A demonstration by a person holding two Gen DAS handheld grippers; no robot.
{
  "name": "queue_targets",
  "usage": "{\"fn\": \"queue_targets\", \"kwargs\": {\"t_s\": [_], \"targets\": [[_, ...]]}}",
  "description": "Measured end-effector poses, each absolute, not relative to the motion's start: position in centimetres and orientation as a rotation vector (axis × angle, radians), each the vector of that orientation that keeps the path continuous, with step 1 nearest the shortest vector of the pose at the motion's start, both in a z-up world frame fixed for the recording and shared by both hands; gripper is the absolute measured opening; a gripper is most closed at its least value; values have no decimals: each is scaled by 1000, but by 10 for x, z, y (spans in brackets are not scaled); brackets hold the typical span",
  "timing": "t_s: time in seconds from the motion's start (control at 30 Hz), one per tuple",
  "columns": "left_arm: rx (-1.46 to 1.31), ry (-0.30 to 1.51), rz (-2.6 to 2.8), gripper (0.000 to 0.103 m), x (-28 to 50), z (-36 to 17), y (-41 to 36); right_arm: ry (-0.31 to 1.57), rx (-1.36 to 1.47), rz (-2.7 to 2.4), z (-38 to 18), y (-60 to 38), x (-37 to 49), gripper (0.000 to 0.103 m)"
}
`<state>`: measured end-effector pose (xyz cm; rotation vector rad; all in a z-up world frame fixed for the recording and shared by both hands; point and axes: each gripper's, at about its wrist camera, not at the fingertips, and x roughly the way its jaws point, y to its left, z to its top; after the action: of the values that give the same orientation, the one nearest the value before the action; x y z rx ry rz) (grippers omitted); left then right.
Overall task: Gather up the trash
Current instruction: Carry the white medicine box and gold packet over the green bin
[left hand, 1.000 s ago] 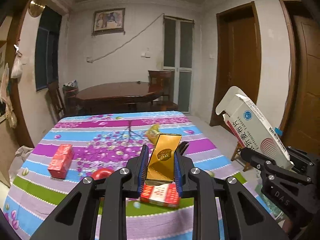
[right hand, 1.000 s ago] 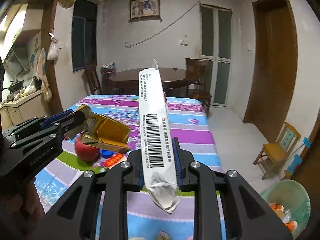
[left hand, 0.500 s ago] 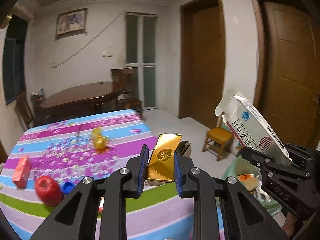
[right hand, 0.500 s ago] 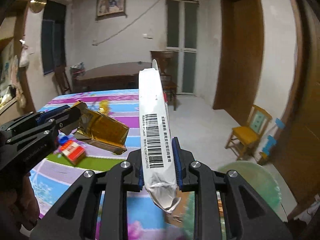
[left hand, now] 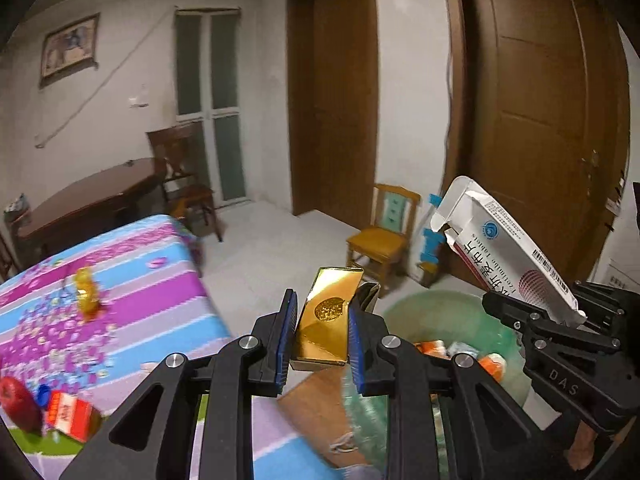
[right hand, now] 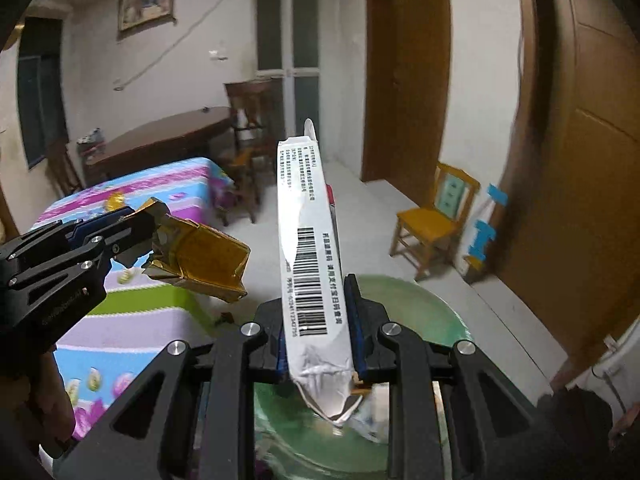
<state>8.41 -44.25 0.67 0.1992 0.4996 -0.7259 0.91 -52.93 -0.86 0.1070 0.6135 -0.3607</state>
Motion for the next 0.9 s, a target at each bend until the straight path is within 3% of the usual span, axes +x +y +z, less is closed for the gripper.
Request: {"fn": "queue_targets", "kwargs": {"t_s": [0.47,0.9], "targets": [[259,612,-811,25,109,-44,-539,801,187,-441,-66,-596,5,22],[293,683,-832,25,121,-79,-558,860,234,-426,-90,-614,7,22]]}}
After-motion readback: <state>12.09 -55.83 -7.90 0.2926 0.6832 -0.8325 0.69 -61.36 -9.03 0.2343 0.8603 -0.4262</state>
